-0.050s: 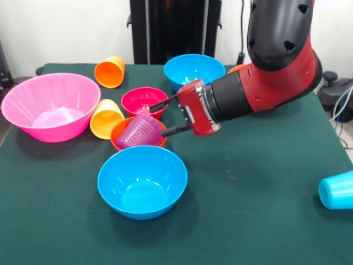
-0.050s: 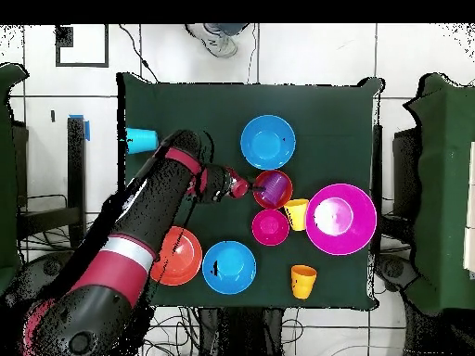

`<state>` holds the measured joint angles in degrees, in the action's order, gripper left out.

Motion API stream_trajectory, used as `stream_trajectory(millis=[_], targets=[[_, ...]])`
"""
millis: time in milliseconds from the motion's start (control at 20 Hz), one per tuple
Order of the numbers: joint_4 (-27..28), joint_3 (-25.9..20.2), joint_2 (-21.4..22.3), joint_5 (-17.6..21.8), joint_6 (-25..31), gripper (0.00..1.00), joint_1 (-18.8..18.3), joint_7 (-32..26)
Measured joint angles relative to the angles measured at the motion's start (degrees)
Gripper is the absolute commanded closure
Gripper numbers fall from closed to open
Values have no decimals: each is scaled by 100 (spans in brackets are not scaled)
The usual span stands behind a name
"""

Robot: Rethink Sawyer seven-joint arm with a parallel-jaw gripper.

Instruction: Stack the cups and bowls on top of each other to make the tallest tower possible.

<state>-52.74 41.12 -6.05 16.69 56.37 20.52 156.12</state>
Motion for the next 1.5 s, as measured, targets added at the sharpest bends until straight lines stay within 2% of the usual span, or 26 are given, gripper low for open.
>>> stream_trajectory(millis=[150, 250, 550, 850, 1100, 1300, 1400, 1500], targets=[[-173, 99, -66, -13, -594, 0, 134, 560], [-397, 173, -129, -91, -1235, 0, 294, 1282], [-784, 190, -199, -279, -1827, 0, 559, 2346], [-1152, 185, -52, -292, -1827, 0, 668, 2389], [-1642, 189, 249, -268, -1915, 0, 685, 2389], [-2106, 332, 359, -45, -2437, 0, 862, 2389], [-2433, 614, 239, 153, -3122, 0, 1163, 2389], [-2753, 880, 82, 193, -3858, 0, 1483, 2390]])
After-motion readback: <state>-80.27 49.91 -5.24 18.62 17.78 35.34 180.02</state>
